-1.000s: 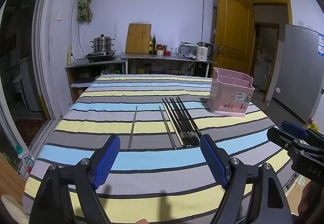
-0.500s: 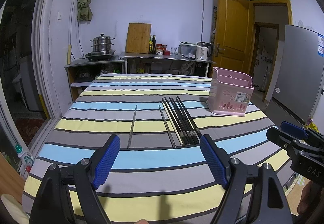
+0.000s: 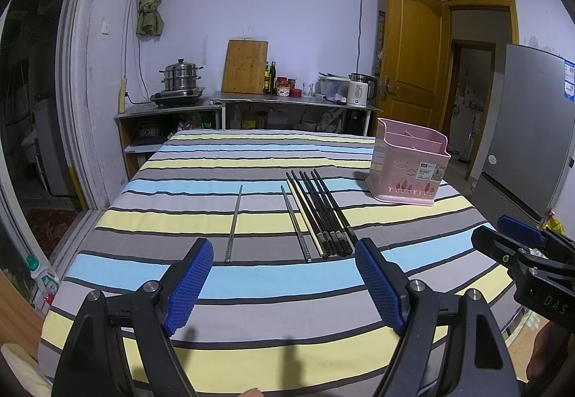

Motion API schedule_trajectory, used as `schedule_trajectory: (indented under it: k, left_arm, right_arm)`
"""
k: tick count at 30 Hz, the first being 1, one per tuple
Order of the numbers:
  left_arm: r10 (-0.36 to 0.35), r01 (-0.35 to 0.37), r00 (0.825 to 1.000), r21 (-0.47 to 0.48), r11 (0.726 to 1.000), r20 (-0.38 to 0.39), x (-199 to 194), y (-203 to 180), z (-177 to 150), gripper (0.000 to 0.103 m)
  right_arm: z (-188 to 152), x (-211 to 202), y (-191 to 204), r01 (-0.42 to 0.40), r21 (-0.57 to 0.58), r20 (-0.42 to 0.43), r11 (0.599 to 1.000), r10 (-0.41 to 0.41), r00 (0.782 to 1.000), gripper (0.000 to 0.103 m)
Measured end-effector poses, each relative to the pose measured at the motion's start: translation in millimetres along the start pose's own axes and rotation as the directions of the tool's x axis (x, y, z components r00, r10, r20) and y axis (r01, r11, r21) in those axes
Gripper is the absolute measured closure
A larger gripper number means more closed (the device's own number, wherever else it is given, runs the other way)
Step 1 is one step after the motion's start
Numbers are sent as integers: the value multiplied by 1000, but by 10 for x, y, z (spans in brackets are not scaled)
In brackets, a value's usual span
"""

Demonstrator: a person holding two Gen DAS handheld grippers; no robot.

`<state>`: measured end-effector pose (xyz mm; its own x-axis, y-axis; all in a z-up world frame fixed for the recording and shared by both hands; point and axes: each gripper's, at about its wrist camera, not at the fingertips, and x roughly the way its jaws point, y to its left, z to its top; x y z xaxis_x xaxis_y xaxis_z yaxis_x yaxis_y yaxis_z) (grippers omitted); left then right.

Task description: Organize utensils

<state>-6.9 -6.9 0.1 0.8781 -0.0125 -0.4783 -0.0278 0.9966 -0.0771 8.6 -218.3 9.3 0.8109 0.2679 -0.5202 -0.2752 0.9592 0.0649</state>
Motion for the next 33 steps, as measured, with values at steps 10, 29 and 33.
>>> schedule_trajectory:
  k: [10, 29, 33]
  left_arm:
    - [0, 0, 1000, -1, 1000, 0, 2, 0, 0, 22]
    - [-11, 11, 1000, -7, 1000, -20, 66, 12, -19, 22]
    - [-15, 14, 999, -13, 1000, -43, 121, 38, -24, 22]
  right_arm:
    - [-12, -5, -5, 2, 0, -2, 1000, -2, 1000, 40]
    - [-9, 62, 36, 3, -6, -20, 1000, -3, 1000, 40]
    - [-10, 100, 41, 2, -8, -31, 1000, -2, 1000, 40]
